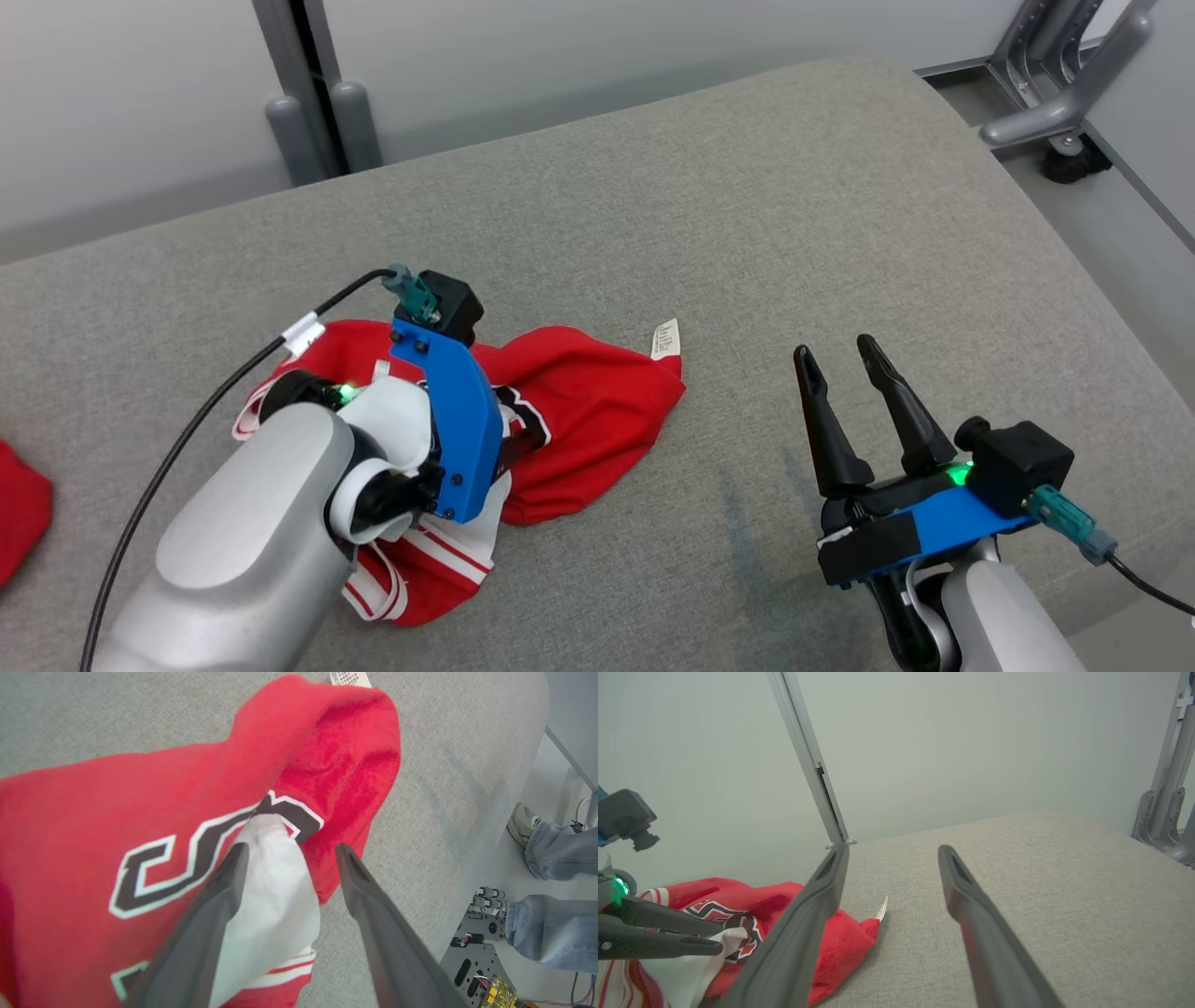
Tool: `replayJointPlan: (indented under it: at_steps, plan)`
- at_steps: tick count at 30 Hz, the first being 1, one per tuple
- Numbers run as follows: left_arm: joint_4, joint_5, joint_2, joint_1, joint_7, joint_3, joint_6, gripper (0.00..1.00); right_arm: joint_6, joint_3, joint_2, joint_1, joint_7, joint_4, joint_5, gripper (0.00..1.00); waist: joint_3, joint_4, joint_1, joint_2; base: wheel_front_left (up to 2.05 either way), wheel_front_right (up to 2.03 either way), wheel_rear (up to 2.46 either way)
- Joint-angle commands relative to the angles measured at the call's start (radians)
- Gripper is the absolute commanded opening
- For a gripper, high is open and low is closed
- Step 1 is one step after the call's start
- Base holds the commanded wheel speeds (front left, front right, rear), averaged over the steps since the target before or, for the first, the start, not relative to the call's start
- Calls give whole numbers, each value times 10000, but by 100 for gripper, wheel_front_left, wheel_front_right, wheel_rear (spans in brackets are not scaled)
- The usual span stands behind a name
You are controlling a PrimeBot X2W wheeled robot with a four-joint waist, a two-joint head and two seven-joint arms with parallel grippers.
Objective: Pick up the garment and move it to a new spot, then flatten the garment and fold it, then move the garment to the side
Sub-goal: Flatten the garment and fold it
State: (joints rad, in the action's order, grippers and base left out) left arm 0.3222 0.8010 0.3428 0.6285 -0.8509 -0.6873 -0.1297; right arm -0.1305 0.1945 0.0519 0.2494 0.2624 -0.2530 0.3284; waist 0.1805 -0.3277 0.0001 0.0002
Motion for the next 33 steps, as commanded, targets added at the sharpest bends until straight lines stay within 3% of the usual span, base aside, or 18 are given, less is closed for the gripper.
replayJointPlan:
  at_steps: [1, 5, 6, 7, 9, 15, 20, 25, 33]
  plan:
    - [236, 79, -14, 342, 7, -45, -13, 100, -5, 22, -5, 159, 35, 18, 82, 100, 41, -88, -1, -2, 0, 0, 0]
    - [754, 217, -75, 593, -54, -385, -13, 100, -5, 90, -11, 149, 35, 24, 218, 100, 74, -267, -1, -2, 0, 0, 0]
    - [835, 213, -33, 651, -54, -514, -13, 83, -5, 95, -12, 132, 35, 28, 247, 100, 63, -283, -1, -2, 0, 0, 0]
    - [890, 271, -12, 672, -32, -590, -13, 42, -5, 95, -12, 109, 34, 29, 253, 100, 49, -291, -1, -2, 0, 0, 0]
    - [975, 416, 15, 714, 33, -741, -13, 0, -5, 60, -15, 47, 34, 14, 259, 100, -12, -268, -1, -2, 0, 0, 0]
    - [938, 927, 59, 796, 310, -1170, -13, 0, -5, 67, -15, -75, 35, -14, 154, 100, -307, 104, -1, -2, 0, 0, 0]
    - [131, 1928, 253, 784, 349, -1200, -13, 0, -5, -20, -10, -225, 34, -104, -6, 100, -678, 729, -1, -2, 0, 0, 0]
    - [-1478, 2858, 1160, 396, 4, -1175, -14, 0, -5, -271, -7, -439, 35, -141, -128, 100, -936, 1602, -1, -2, 0, 0, 0]
    - [-3867, 3674, 3209, -957, -485, -823, 140, 0, -5, -652, 127, -555, 35, -68, -253, 100, -983, 2875, -1, -2, 0, 0, 0]
